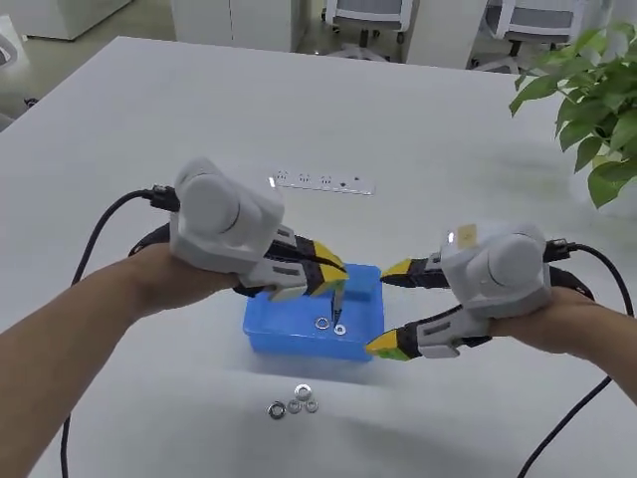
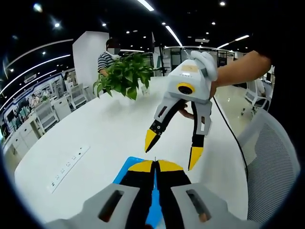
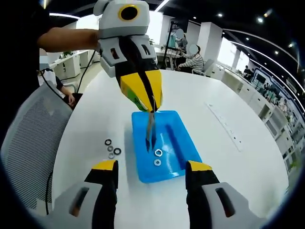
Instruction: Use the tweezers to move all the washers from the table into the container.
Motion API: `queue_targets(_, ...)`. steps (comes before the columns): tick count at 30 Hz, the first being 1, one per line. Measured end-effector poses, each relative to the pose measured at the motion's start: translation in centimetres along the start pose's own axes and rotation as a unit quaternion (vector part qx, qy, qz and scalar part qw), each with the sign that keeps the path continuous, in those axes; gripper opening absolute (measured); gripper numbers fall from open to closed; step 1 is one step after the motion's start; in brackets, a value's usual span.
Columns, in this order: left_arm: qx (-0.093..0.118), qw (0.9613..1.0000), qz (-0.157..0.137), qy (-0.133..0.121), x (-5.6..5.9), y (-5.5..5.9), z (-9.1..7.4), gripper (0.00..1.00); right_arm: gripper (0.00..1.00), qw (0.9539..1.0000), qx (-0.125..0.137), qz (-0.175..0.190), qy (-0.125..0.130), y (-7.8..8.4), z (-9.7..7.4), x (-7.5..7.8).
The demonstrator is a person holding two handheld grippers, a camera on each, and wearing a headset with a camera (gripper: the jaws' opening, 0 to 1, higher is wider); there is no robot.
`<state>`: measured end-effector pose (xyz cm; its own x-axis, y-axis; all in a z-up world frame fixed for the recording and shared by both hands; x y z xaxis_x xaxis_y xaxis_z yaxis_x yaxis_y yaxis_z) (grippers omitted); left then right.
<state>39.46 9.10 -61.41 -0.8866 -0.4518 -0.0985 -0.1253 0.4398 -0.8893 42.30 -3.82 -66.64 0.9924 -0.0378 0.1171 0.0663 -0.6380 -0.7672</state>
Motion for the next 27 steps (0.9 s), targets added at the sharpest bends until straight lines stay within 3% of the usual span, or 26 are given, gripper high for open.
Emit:
queue_targets(16,-0.002,0.9999,-0.009,-0.006,0.8,-0.2,-1.7,0.05,0.79,0.9986,0.018,0.041,0.027,0.7,-2.1,-2.5)
queue_targets(27,-0.001,0.9999,-0.013,-0.009,1.3,-0.3,-2.5,0.05,1.00,0.9967,0.033,0.059,0.045,1.2,-2.6,-3.6)
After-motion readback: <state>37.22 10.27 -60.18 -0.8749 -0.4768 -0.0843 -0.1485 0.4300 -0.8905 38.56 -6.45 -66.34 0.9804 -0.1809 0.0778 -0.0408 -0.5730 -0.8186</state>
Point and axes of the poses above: the centre of the closed fingertips' face, and the gripper's own axes: z roughly forward along the fingers, x roughly to its right, y roughly out of its underside, the point moved 7 cm from there along -z, roughly backward along the fingers, and after that the axes turned 2 degrees about x, right-handed, at the moved point
